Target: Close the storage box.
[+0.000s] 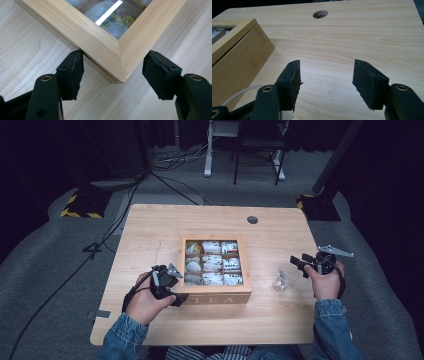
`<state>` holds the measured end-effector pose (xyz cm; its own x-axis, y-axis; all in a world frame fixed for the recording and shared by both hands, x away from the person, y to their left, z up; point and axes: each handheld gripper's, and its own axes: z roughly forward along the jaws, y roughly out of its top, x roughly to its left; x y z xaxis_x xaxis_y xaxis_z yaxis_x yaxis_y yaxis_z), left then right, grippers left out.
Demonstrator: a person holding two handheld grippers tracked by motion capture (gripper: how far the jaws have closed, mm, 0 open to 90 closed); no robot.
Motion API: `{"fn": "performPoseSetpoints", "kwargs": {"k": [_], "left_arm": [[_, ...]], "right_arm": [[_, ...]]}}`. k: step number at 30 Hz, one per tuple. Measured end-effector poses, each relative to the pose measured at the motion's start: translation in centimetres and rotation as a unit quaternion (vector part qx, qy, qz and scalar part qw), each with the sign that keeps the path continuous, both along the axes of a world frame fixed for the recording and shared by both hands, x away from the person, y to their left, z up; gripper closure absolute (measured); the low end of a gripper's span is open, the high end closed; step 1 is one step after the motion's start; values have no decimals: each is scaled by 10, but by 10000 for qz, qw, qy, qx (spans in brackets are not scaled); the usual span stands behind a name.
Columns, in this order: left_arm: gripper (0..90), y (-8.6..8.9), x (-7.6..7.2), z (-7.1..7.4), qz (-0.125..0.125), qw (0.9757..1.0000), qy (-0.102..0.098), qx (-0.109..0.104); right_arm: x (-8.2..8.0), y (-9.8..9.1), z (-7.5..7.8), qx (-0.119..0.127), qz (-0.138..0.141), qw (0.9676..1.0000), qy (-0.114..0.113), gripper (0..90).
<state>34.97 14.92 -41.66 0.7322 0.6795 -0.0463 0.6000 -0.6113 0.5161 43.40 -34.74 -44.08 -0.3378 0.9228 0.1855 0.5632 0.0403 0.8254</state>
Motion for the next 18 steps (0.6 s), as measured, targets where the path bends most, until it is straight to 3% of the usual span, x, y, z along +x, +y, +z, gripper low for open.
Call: {"fn": "performPoseSetpoints", "kwargs": {"k": [5, 12, 18], "left_arm": [[341, -2, -1, -1, -3, 9999, 6, 149], [278, 4, -5, 11, 98, 9994, -254, -225], [256, 14, -6, 23, 136, 9979, -530, -357]], "right_arm": [[0, -1, -1, 11, -20, 10000, 4, 402], [-1, -5, -2, 13, -68, 10000, 9, 402], [0, -6, -3, 17, -82, 10000, 22, 402]]}}
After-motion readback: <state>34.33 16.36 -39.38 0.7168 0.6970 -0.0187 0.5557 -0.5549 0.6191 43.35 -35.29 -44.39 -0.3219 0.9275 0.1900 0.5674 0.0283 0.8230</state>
